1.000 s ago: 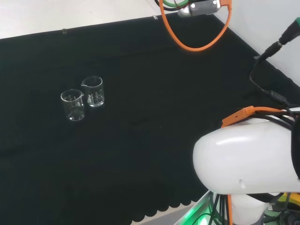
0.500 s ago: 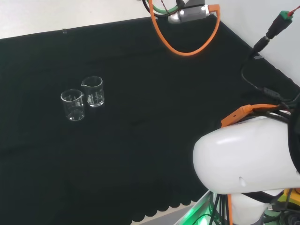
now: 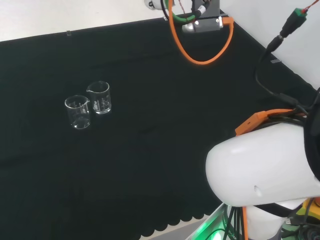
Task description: Pick up the beaker on the right.
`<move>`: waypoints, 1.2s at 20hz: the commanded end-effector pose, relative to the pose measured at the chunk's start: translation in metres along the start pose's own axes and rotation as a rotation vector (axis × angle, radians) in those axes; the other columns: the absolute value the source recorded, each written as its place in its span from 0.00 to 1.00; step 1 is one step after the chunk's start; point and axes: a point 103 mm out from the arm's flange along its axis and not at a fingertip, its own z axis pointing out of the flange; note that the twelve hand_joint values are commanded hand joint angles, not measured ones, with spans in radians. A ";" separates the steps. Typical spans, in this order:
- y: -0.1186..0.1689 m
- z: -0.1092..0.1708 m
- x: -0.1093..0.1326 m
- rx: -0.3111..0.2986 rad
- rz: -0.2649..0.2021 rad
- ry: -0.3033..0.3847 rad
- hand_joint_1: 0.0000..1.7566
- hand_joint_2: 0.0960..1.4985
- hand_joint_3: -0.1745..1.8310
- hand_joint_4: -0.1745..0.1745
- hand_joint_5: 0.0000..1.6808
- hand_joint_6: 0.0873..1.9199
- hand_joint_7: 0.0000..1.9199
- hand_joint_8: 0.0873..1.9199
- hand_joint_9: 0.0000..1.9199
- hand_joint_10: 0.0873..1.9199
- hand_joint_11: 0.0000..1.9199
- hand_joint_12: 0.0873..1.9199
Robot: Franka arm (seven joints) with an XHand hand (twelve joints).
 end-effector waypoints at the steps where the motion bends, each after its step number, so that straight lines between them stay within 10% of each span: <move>1: 0.047 0.059 -0.050 0.024 -0.060 0.115 0.14 0.79 0.17 0.34 0.12 0.00 0.03 0.29 0.07 0.36 0.00 0.54; 11: 0.098 0.130 -0.091 0.037 -0.112 0.225 0.19 0.75 0.17 0.33 0.11 0.00 0.03 0.30 0.07 0.36 0.00 0.54; 24: 0.143 0.211 -0.071 0.085 -0.230 0.376 0.28 0.67 0.16 0.33 0.10 0.00 0.04 0.31 0.08 0.37 0.00 0.54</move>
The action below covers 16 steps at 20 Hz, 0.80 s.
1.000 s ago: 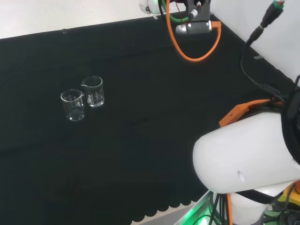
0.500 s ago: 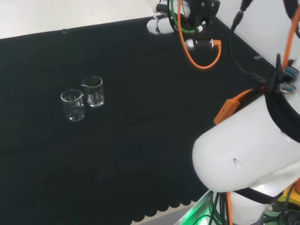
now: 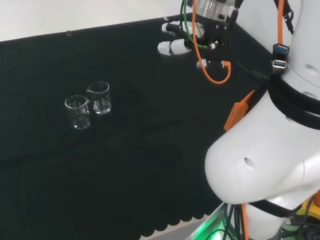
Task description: Pick up the beaker on the right.
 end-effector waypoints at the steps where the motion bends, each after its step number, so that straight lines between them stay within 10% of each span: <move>1: 0.053 0.040 -0.011 -0.011 -0.088 0.116 0.28 0.66 0.16 0.33 0.10 0.00 0.04 0.31 0.08 0.37 0.00 0.54; 16: 0.095 0.098 -0.010 0.088 -0.159 0.218 0.27 0.61 0.16 0.32 0.09 0.00 0.03 0.31 0.08 0.36 0.00 0.54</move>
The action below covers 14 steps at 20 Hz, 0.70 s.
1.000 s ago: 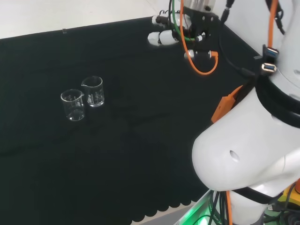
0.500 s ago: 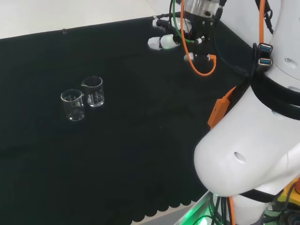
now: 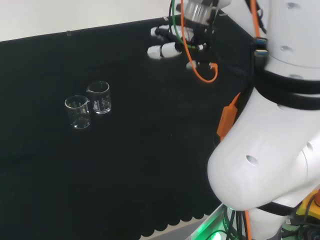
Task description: Pick up the beaker on the right.
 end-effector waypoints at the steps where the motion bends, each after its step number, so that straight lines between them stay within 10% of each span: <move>1: 0.044 0.061 -0.015 0.044 -0.082 0.159 0.27 0.61 0.16 0.32 0.09 0.00 0.03 0.31 0.08 0.36 0.00 0.54; 14: 0.062 0.105 -0.005 0.083 -0.213 0.208 0.32 0.57 0.16 0.27 0.10 0.00 0.05 0.33 0.13 0.37 0.00 0.62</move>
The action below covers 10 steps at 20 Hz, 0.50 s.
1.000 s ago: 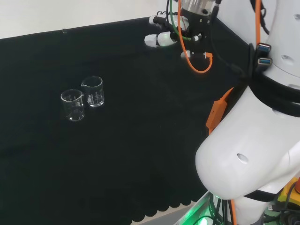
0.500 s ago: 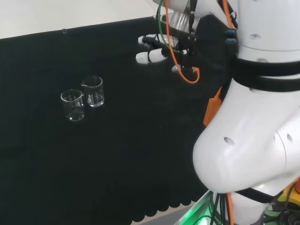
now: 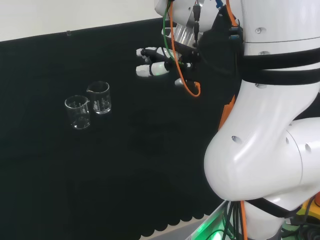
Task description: Pick up the beaker on the right.
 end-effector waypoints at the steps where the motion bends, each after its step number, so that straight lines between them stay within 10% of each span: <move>1: 0.013 0.028 0.000 0.041 -0.078 0.059 0.33 0.56 0.16 0.26 0.10 0.00 0.05 0.33 0.13 0.37 0.00 0.62; 10: 0.025 0.046 0.005 0.083 -0.117 0.063 0.35 0.41 0.29 0.25 0.09 0.00 0.03 0.33 0.11 0.36 0.00 0.59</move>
